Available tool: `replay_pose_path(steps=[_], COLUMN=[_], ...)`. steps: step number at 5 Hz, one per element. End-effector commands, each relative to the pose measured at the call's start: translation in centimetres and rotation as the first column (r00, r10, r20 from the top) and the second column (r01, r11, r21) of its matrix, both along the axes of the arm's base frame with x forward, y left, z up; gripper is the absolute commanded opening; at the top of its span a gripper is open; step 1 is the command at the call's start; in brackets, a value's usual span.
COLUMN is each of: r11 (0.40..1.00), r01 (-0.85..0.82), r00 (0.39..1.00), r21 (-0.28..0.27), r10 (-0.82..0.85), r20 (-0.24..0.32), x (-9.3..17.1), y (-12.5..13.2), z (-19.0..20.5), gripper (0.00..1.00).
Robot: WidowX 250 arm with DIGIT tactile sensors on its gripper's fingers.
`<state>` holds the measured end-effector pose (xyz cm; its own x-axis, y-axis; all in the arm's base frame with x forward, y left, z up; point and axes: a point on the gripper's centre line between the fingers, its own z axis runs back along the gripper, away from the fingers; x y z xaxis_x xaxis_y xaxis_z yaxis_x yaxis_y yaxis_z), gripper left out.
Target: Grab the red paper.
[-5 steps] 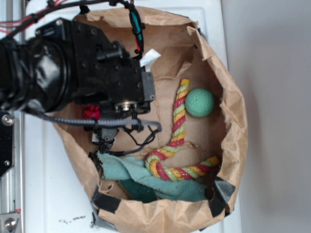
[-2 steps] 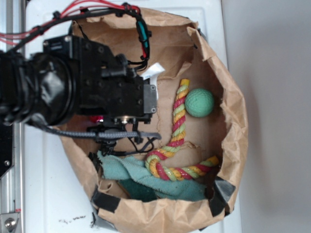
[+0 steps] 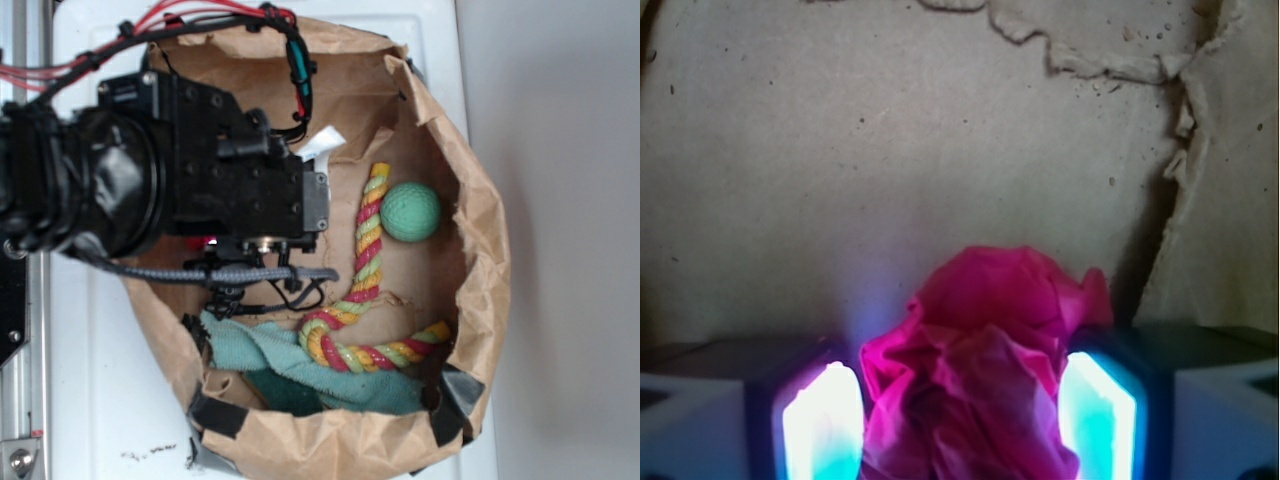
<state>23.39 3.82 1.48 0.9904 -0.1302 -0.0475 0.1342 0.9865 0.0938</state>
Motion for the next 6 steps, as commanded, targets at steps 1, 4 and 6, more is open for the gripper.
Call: replay_pose_path(steps=[1, 4, 6], r11=[0.999, 0.994, 0.986], r01=[-0.017, -0.106, -0.165], r00=[0.999, 0.955, 0.934], r21=[0.033, -0.016, -0.033], r10=[0.016, 0.106, 0.167], r20=[0.045, 0.276, 0.315], x=[-0.5, 0.3, 4.0], y=[1.4, -0.4, 0.9], z=[1.9, 13.3, 15.4], gripper=[0.0, 0.0, 0.0])
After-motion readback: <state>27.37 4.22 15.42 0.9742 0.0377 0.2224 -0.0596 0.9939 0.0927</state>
